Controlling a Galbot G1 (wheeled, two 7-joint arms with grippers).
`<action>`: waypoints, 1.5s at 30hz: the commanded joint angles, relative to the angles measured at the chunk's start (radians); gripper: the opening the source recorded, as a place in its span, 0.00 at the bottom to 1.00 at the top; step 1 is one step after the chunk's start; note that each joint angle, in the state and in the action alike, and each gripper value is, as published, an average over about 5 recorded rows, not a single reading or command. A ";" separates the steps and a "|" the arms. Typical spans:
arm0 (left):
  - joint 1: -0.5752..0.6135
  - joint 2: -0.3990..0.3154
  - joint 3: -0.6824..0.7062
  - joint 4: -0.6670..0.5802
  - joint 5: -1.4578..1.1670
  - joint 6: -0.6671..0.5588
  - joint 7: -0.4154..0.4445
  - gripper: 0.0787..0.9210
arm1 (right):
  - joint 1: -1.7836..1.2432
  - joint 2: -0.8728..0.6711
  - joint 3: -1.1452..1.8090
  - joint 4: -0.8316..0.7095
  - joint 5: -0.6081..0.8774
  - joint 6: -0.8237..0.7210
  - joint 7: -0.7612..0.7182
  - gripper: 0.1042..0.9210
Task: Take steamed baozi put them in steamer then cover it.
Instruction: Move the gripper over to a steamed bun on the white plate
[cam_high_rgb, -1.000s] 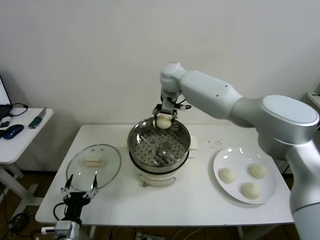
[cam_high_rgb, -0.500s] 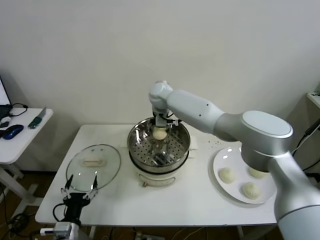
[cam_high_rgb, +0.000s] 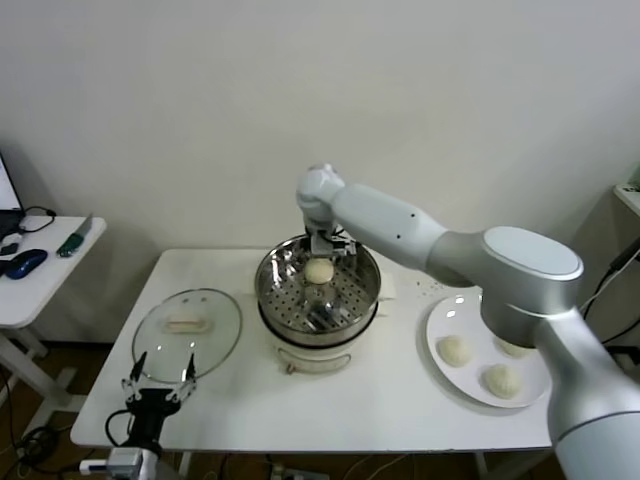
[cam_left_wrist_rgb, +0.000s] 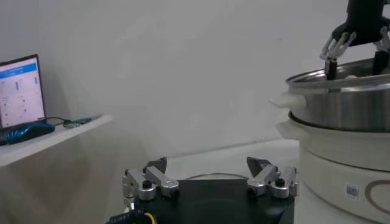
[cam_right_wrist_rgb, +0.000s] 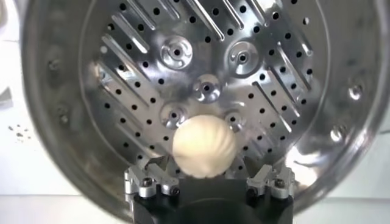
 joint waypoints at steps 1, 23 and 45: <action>0.002 0.006 0.001 -0.005 0.001 0.000 0.000 0.88 | 0.160 -0.101 -0.085 0.085 0.321 -0.089 -0.086 0.88; 0.005 0.024 0.041 -0.038 0.000 0.005 0.000 0.88 | 0.335 -0.784 -0.495 0.497 1.111 -0.969 0.115 0.88; 0.027 0.018 0.021 -0.051 0.007 0.007 -0.001 0.88 | -0.244 -0.821 -0.092 0.378 0.718 -0.906 0.038 0.88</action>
